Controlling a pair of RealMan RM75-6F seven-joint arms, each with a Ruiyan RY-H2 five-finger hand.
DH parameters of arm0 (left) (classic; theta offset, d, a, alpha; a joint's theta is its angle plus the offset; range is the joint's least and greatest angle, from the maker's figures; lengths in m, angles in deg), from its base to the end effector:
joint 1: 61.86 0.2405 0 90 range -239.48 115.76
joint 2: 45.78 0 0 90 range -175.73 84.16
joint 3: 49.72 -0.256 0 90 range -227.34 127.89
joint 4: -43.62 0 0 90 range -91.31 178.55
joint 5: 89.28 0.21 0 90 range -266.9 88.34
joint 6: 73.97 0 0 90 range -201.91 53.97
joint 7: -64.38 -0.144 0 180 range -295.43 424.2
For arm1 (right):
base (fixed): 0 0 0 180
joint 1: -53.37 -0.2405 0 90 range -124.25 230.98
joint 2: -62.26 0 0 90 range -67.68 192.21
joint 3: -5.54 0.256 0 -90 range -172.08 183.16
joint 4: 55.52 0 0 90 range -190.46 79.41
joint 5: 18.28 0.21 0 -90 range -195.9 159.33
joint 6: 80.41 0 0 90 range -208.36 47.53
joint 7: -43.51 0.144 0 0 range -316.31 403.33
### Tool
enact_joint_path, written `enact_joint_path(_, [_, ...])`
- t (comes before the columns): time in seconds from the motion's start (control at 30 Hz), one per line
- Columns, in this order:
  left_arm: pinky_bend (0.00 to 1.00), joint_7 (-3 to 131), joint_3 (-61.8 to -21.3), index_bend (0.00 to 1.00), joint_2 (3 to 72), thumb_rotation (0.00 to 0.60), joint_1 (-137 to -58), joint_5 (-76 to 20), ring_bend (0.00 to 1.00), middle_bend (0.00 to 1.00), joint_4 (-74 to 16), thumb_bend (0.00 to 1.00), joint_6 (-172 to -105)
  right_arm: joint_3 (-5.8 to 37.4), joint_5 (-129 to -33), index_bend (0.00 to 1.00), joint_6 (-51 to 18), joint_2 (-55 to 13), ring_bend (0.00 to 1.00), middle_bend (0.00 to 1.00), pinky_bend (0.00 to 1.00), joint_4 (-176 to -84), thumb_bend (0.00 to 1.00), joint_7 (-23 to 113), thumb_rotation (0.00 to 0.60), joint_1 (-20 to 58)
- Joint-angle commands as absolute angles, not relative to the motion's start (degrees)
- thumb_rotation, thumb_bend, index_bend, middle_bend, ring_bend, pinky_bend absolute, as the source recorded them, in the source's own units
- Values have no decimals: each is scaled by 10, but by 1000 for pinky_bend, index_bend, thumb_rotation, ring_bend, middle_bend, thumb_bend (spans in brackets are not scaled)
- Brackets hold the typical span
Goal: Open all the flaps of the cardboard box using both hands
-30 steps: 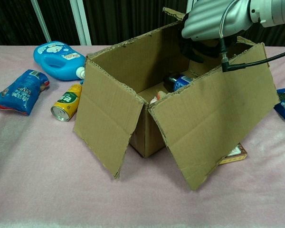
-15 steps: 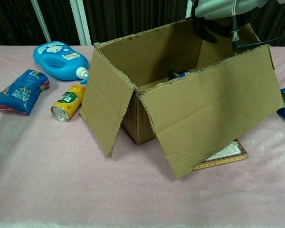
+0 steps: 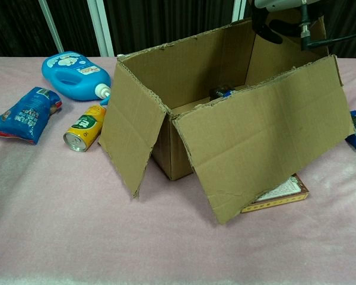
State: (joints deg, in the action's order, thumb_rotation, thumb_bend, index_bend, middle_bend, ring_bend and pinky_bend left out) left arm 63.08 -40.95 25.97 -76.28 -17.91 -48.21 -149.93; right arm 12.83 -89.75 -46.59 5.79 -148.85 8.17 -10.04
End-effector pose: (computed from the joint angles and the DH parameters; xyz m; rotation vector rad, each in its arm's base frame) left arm -0.2951 0.2497 0.1202 -1.2750 -1.0733 -0.9657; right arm -0.0716 -0.4052 0.1201 2.2098 0.0248 0.4478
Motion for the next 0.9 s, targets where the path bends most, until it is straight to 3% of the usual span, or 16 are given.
enact_joint_path(0.03, [0,632,-409,0,259,600,-762,-180,0,0,-483,239,-1498,128,-894,584,-462,59,252,413,233,-1488,742,83,600,-100])
enact_joint_path(0.43, [0,632,-408,0,258,600,-762,-182,0,0,-485,239,-1495,124,-842,565,-443,65,239,371,233,-1469,697,66,600,-96])
enact_joint_path(0.9, [0,631,-407,0,259,600,-761,-183,0,0,-486,239,-1494,110,-765,425,-421,70,208,280,220,-1453,527,34,600,-90])
